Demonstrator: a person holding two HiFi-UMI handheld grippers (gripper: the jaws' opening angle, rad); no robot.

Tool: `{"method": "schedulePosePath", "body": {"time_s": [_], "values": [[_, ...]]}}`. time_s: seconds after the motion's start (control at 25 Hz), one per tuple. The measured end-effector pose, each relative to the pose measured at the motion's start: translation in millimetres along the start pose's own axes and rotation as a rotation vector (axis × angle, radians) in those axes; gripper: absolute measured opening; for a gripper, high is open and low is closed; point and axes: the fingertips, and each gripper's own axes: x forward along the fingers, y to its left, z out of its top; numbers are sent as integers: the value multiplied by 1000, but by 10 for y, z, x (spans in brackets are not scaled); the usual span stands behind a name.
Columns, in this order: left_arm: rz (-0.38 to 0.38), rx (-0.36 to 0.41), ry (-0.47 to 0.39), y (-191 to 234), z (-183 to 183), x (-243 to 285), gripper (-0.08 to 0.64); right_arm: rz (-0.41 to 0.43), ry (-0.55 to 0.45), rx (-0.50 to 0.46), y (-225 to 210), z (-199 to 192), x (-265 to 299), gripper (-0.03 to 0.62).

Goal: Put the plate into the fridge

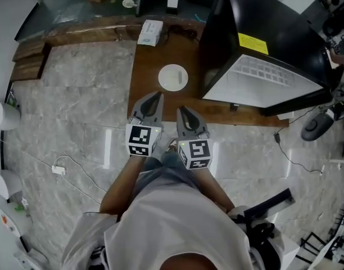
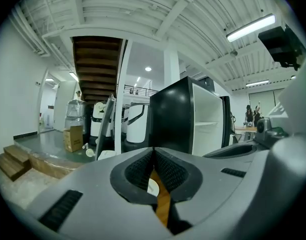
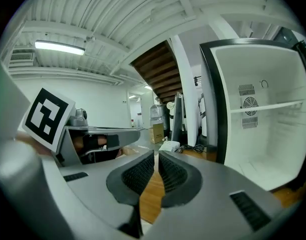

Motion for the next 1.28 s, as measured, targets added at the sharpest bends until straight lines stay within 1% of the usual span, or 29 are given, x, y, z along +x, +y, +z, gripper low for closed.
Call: {"method": "schedulePosePath", "body": {"time_s": [0.2, 0.32, 0.44, 0.56, 0.68, 0.8, 0.92, 1.0, 1.16, 1.28], "values": [[5, -9, 35, 287, -48, 592, 20, 8, 50, 44, -423, -76, 422, 18], [-19, -16, 61, 387, -119, 960, 20, -16, 70, 56, -670, -151, 637, 18], [-51, -4, 85, 534, -236, 1320, 20, -46, 84, 65, -853, -205, 906, 18], [-120, -5, 122, 676, -339, 1588, 20, -94, 108, 72, -917, -240, 1150, 18], [-201, -16, 153, 867, -359, 1796, 20, -142, 135, 81, -913, -254, 1426, 18], [-273, 21, 194, 1112, -418, 2058, 20, -184, 170, 110, -914, -307, 1758, 18], [-388, 47, 279, 1309, -603, 2349, 20, -235, 201, 162, -943, -407, 2092, 18], [-455, 60, 340, 1420, -741, 2502, 21, -273, 224, 180, -965, -482, 2269, 18], [-533, 103, 430, 1633, -963, 2742, 21, -354, 276, 184, -1019, -615, 2520, 18], [-594, 150, 512, 1745, -1186, 2918, 23, -405, 324, 223, -1067, -767, 2658, 18]]}}
